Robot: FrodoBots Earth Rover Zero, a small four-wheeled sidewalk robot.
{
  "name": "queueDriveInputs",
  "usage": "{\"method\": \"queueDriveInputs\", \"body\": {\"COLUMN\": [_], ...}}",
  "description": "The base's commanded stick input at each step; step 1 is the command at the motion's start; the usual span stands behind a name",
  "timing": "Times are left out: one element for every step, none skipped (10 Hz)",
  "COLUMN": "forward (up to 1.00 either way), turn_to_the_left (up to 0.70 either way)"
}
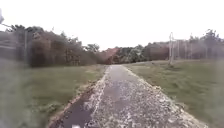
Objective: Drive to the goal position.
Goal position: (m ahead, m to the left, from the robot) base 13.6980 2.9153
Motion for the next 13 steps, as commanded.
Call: {"method": "queueDriveInputs", "body": {"forward": [1.00,1.00,1.00,1.00,1.00,1.00,1.00,1.00,1.00,1.00,1.00,1.00,1.00], "turn_to_the_left": [0.00,-0.17,-0.20,0.00,0.00,0.00,0.00,0.00,0.00,0.00,0.00,0.00,0.00]}}
